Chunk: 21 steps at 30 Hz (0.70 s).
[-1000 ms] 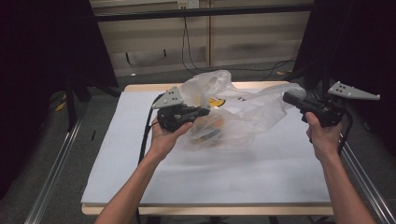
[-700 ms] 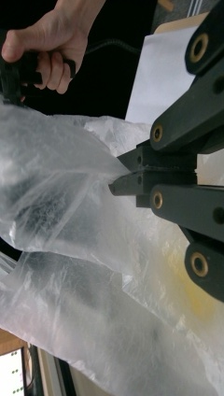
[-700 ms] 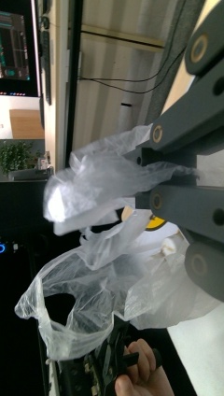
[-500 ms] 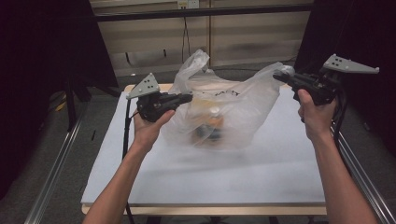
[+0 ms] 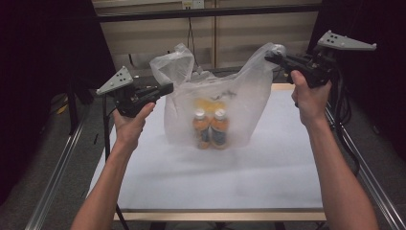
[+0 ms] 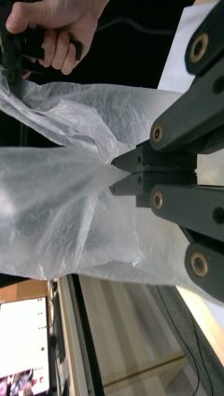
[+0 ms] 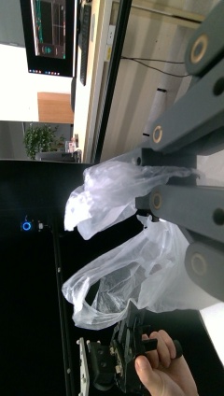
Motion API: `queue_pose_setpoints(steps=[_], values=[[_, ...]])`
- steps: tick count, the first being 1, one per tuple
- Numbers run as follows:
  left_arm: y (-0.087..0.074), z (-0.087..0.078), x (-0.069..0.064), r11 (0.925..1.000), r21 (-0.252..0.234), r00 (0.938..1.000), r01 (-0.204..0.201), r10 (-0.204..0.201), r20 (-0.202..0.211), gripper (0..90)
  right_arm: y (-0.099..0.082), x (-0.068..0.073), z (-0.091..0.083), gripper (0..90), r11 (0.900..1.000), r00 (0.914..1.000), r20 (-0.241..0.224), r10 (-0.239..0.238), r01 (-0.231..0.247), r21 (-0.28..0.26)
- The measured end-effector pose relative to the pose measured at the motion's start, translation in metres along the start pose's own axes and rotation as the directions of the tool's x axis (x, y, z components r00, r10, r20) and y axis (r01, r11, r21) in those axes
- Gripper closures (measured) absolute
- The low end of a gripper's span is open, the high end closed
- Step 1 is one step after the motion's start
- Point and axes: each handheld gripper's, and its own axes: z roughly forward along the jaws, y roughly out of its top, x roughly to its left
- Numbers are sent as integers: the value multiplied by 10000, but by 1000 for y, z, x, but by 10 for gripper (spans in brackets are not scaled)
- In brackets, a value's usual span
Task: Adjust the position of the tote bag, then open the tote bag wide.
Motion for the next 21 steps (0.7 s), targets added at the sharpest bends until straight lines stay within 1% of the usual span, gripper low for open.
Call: queue_pose_setpoints(steps=[1, 2, 3, 5, 7, 8, 9, 10, 12, 14, 16, 17, 20, 21], values=[[0, -2, 2, 10000, -36, 10000, 16, -16, -16, 900, 2, 1, 3, 900, 10000, 10000, -37, 0, 0, -8], [1, -4, 3, 10000, -19, 9999, 45, -45, -166, 900, 3, 2, 6, 900, 10000, 10000, -44, -51, 51, 18], [1, -6, 5, 9999, -68, 9998, 90, -91, -155, 900, 5, 4, 8, 900, 10000, 10000, -54, -66, 66, -2], [1, -11, 9, 10000, -13, 9994, 61, -61, -354, 900, 7, 7, 14, 900, 10000, 9999, -159, -30, 28, -87], [0, -15, 11, 9999, -64, 9990, 156, -158, -413, 900, 8, 9, 19, 900, 9999, 9997, -234, -26, 23, -101], [0, -17, 12, 9999, 73, 9987, 137, -134, -500, 900, 9, 9, 21, 900, 9999, 9997, -233, -25, 23, -102], [-1, -19, 13, 9999, 16, 9987, 124, -123, -501, 900, 9, 9, 23, 900, 10000, 9997, -226, -42, 40, -50], [-2, -21, 13, 9998, 21, 9984, 220, -219, -525, 900, 9, 10, 24, 900, 10000, 9997, -226, -32, 31, -18], [-4, -24, 16, 9998, 83, 9976, 168, -162, -666, 900, 9, 9, 24, 900, 10000, 9998, -218, -1, 0, -11], [-5, -27, 18, 9996, 73, 9974, 261, -255, -678, 900, 9, 9, 25, 900, 9999, 9999, -153, -45, 47, 132], [-7, -29, 19, 9997, 89, 9977, 222, -216, -645, 900, 8, 9, 25, 900, 9997, 9999, -77, -101, 103, 243], [-7, -30, 19, 9996, 133, 9976, 248, -238, -658, 900, 7, 9, 25, 900, 9994, 9998, -144, -161, 166, 297], [-9, -30, 18, 9995, 149, 9979, 295, -286, -578, 900, 5, 9, 26, 899, 9988, 9994, -73, -331, 333, 360], [-9, -30, 19, 9996, 248, 9982, 151, -136, -589, 900, 3, 9, 25, 838, 9992, 9995, -78, -305, 307, 254]])
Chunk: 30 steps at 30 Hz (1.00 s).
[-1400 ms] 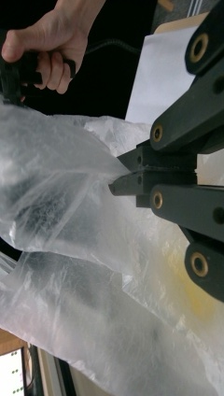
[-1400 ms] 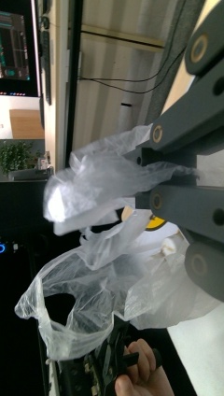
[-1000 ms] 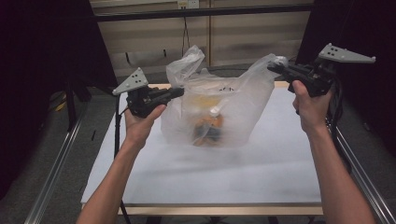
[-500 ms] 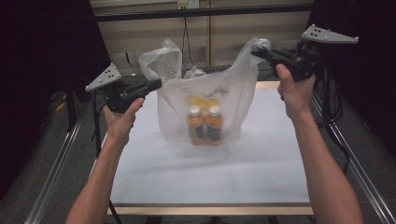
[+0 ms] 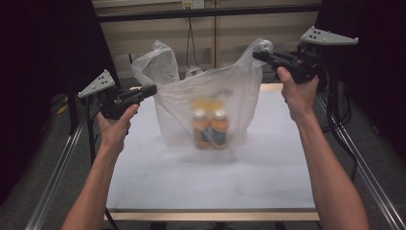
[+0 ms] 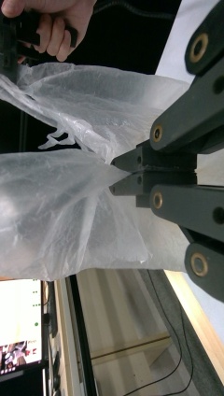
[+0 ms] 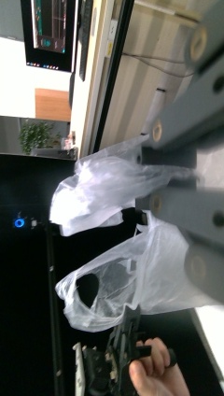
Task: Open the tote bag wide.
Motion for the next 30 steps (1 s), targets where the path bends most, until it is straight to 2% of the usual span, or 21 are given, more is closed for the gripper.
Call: queue_pose_setpoints(steps=[1, 2, 4, 7, 9, 11, 13, 15, 17, 18, 19, 20, 21, 22, 23, 24, 25, 27, 28, 29, 30], values=[[-1, 0, 0, 10000, -76, 10000, 15, -14, 87, 900, -2, 0, 0, 725, 9999, 9999, -123, 85, -86, -52], [-1, 0, 1, 10000, -69, 9999, 61, -60, 94, 900, -4, 0, 1, 653, 9998, 9997, -151, 176, -177, -49], [-2, 0, 1, 9999, -76, 9999, 153, -152, 71, 900, -10, 2, 3, 545, 9997, 9999, 100, 113, -115, 205], [-2, -2, 3, 9999, -54, 10000, 94, -94, 32, 900, -19, 5, 3, 498, 9988, 9999, 112, -1, -4, 493], [-3, -2, 2, 9998, -127, 9999, 160, -161, -43, 900, -27, 5, 2, 476, 9983, 9998, -25, 175, -173, 560], [-4, -4, 4, 9997, -104, 9997, 215, -216, -109, 900, -37, 5, 4, 453, 9954, 9998, 20, 197, -198, 940], [-5, -4, 4, 9997, -129, 9997, 226, -228, -120, 882, -42, 6, 6, 442, 9940, 9995, -124, 295, -281, 1060], [-6, -4, 4, 9996, -163, 9996, 243, -246, -170, 775, -45, 8, 7, 443, 9934, 9989, -298, 358, -323, 1102], [-6, 1, 6, 9993, -187, 9990, 322, -328, -306, 577, -47, 11, 10, 447, 9921, 9989, -351, 321, -276, 1226], [-6, 5, 5, 9993, -109, 9986, 367, -371, -368, 464, -47, 11, 12, 476, 9910, 9985, -413, 370, -314, 1303], [-6, 5, 5, 9993, -109, 9986, 367, -371, -368, 405, -47, 11, 12, 476, 9910, 9985, -413, 370, -314, 1303], [-5, 8, 6, 9996, 147, 9975, 223, -212, -669, 405, -48, 11, 14, 514, 9905, 9985, -435, 346, -285, 1344], [-5, 11, 10, 9992, -8, 9964, 396, -395, -751, 338, -50, 10, 17, 607, 9906, 9976, -539, 431, -356, 1319], [-6, 12, 13, 9987, 57, 9955, 506, -500, -809, 321, -50, 10, 18, 713, 9910, 9972, -609, 434, -353, 1291], [-7, 13, 17, 9976, 118, 9938, 687, -673, -889, 314, -51, 11, 18, 747, 9910, 9971, -628, 432, -347, 1296], [-9, 14, 19, 9973, 117, 9937, 728, -715, -867, 350, -51, 11, 20, 796, 9907, 9971, -611, 455, -372, 1312], [-12, 16, 22, 9976, 171, 9957, 672, -659, -650, 427, -52, 12, 21, 855, 9901, 9961, -744, 479, -375, 1352], [-16, 21, 22, 9967, 397, 9960, 701, -678, -579, 540, -55, 15, 23, 882, 9883, 9957, -823, 433, -306, 1491], [-18, 23, 22, 9972, 408, 9973, 629, -612, -410, 676, -57, 16, 24, 893, 9867, 9944, -961, 432, -274, 1605], [-22, 26, 21, 9964, 569, 9979, 631, -622, -177, 753, -59, 17, 25, 896, 9859, 9947, -959, 384, -220, 1661], [-24, 28, 20, 9958, 740, 9986, 532, -525, -111, 861, -63, 19, 26, 898, 9845, 9939, -1036, 366, -181, 1744]])
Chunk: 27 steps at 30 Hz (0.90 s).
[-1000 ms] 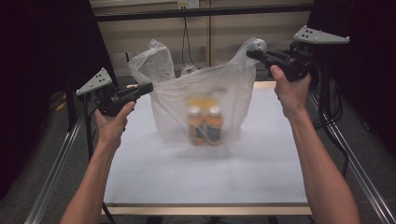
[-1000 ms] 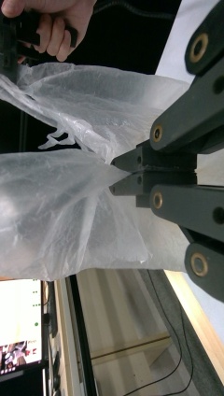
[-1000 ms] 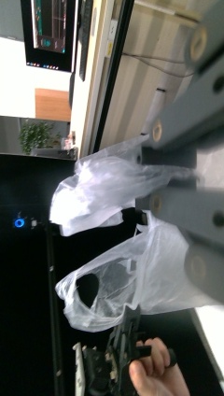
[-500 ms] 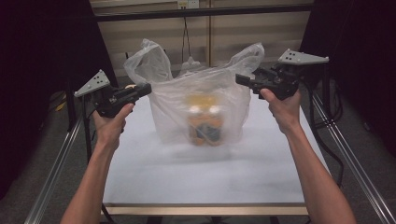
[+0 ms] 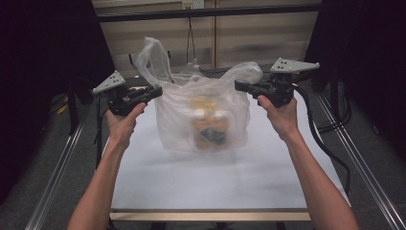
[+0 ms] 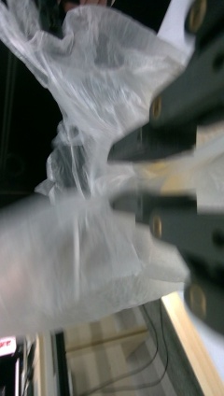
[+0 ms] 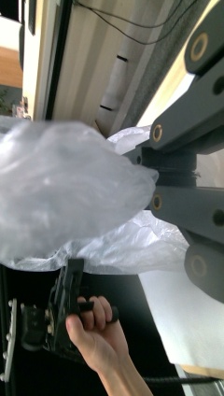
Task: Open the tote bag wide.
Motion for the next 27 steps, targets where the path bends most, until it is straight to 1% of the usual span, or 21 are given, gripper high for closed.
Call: queue_pose_setpoints(steps=[1, 2, 3, 4, 5, 6, 7, 9, 10, 11, 12, 15, 16, 19, 21, 22, 23, 24, 25, 26, 27], values=[[-1, 2, -1, 10000, 1, 9999, -36, 36, 138, 897, -3, 1, 0, 899, 10000, 10000, -52, 21, -21, 43], [-2, 3, -2, 10000, 70, 9997, -8, 6, 235, 900, -5, 2, 0, 899, 10000, 10000, -43, -6, 6, 30], [-3, 4, -4, 9997, 219, 9997, -90, 85, 243, 900, -7, 2, 0, 900, 10000, 10000, -71, 15, -14, 60], [-5, 4, -7, 9995, 265, 9997, -192, 187, 181, 900, -11, 3, -1, 900, 10000, 10000, -99, 12, -11, 87], [-7, 4, -7, 9997, 182, 9989, -149, 140, 447, 900, -15, 3, -3, 900, 9999, 10000, -33, 26, -26, 137], [-9, 3, -9, 9998, 173, 9982, -50, 40, 601, 900, -18, 2, -5, 900, 9999, 10000, 25, 23, -23, 164], [-13, 2, -12, 9997, 241, 9981, -88, 73, 613, 900, -22, 1, -7, 900, 9998, 9999, 23, 98, -99, 178], [-19, 1, -17, 9987, 466, 9980, -190, 162, 614, 900, -30, -2, -13, 900, 9996, 9996, 171, 216, -219, 165], [-23, 1, -19, 9988, 445, 9977, -219, 190, 644, 900, -34, -4, -16, 900, 9995, 9994, 232, 274, -278, 178], [-27, 1, -21, 9988, 477, 9972, -111, 75, 745, 900, -38, -6, -19, 900, 9992, 9990, 279, 352, -357, 161], [-32, 0, -22, 9989, 475, 9972, -18, -17, 751, 900, -43, -8, -21, 900, 9990, 9987, 291, 426, -431, 153], [-43, 1, -22, 9987, 500, 9959, 73, -118, 902, 900, -56, -8, -24, 900, 9987, 9985, 338, 430, -439, 255], [-47, 2, -22, 9986, 514, 9944, 78, -131, 1053, 900, -59, -7, -24, 900, 9986, 9982, 424, 414, -428, 325], [-55, 4, -22, 9979, 626, 9940, 170, -236, 1072, 900, -68, -8, -25, 900, 9983, 9978, 521, 409, -430, 398], [-63, 4, -21, 9969, 737, 9944, 286, -359, 993, 900, -75, -11, -25, 900, 9975, 9971, 564, 502, -529, 474], [-66, 5, -20, 9962, 842, 9950, 215, -296, 953, 900, -78, -12, -25, 900, 9970, 9969, 608, 508, -541, 551], [-70, 6, -20, 9940, 1092, 9972, 23, -105, 746, 900, -81, -13, -25, 900, 9967, 9967, 636, 508, -547, 603], [-73, 8, -21, 9901, 1401, 9981, -106, 19, 621, 900, -84, -14, -24, 900, 9961, 9964, 689, 499, -547, 691], [-78, 11, -20, 9888, 1492, 9966, 44, -166, 805, 900, -87, -15, -24, 900, 9956, 9960, 759, 474, -532, 775], [-80, 13, -21, 9883, 1522, 9965, 103, -228, 806, 900, -91, -16, -22, 900, 9946, 9958, 766, 494, -560, 869], [-83, 14, -20, 9861, 1659, 9969, 46, -176, 770, 900, -93, -17, -21, 900, 9941, 9958, 779, 490, -561, 923]])
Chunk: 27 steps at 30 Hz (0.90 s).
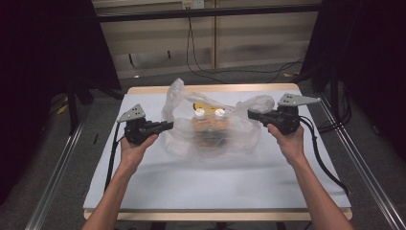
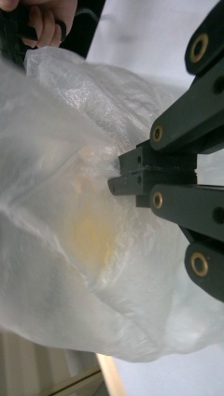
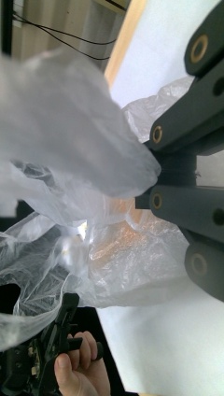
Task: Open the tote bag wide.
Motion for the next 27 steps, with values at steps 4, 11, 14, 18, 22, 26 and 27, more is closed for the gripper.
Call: queue_pose_setpoints(steps=[4, 11, 14, 18, 22, 26, 27], values=[[-8, 4, 8, 9993, 132, 9994, 340, -342, 96, 900, -14, -3, 7, 900, 9993, 9999, 36, 109, -110, 344], [-24, 12, 14, 9963, 590, 9966, 623, -653, 500, 900, -29, -6, 18, 900, 9959, 9998, 95, 179, -187, 889], [-28, 13, 16, 9956, 676, 9956, 650, -693, 632, 900, -36, -9, 20, 900, 9939, 9994, 136, 314, -327, 1057], [-41, 20, 20, 9902, 1205, 9952, 700, -776, 601, 900, -44, -13, 23, 900, 9907, 9983, 240, 539, -565, 1241], [-51, 27, 23, 9827, 1641, 9936, 862, -968, 576, 900, -55, -15, 33, 900, 9814, 9984, 355, 442, -500, 1854], [-60, 32, 24, 9738, 2143, 9942, 763, -906, 580, 900, -64, -18, 39, 900, 9724, 9980, 489, 392, -494, 2281], [-62, 33, 24, 9720, 2233, 9941, 734, -893, 619, 900, -67, -19, 40, 900, 9684, 9978, 536, 392, -512, 2443]])
